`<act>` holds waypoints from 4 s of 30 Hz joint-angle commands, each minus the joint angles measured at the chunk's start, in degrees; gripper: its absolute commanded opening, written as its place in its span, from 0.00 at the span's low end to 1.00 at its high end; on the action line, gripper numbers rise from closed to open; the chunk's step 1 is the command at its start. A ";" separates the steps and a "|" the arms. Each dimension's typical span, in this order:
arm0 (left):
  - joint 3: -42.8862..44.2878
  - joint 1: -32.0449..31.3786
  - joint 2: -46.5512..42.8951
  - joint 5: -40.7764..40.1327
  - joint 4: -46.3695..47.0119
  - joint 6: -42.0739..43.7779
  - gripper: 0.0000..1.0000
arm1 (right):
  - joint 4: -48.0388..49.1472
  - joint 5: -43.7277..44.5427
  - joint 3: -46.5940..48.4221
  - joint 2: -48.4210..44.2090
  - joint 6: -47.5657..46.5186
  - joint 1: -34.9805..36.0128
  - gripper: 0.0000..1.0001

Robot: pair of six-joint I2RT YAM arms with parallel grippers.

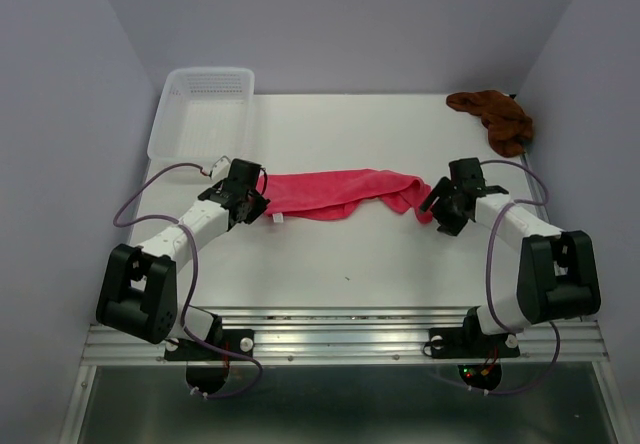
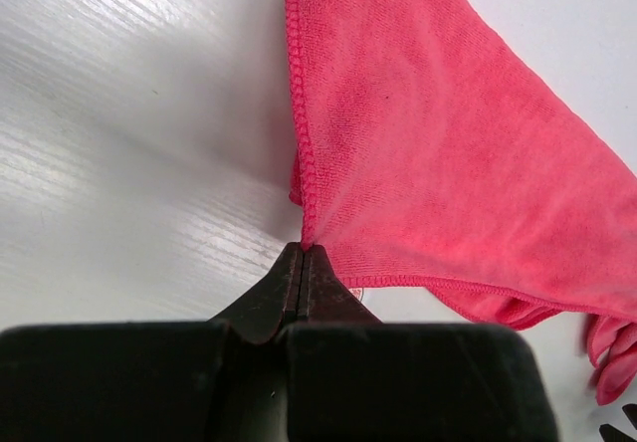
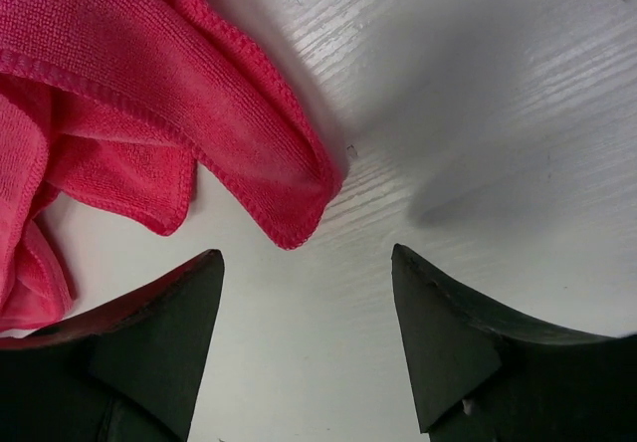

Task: Roll the towels
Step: Flatten the towel, then fold the towel

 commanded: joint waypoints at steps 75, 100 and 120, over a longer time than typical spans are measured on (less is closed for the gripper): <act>5.78 2.32 -27.01 2.13 -2.42 0.43 0.00 | -10.10 32.14 12.70 -35.38 -12.39 -3.87 0.01; 38.82 4.52 29.01 -7.27 4.81 3.59 0.00 | 13.12 2.62 35.60 23.16 -19.42 -19.16 0.01; 38.83 5.22 29.29 -5.26 4.90 5.26 0.00 | 0.74 -4.51 47.57 31.88 -21.53 -19.69 0.01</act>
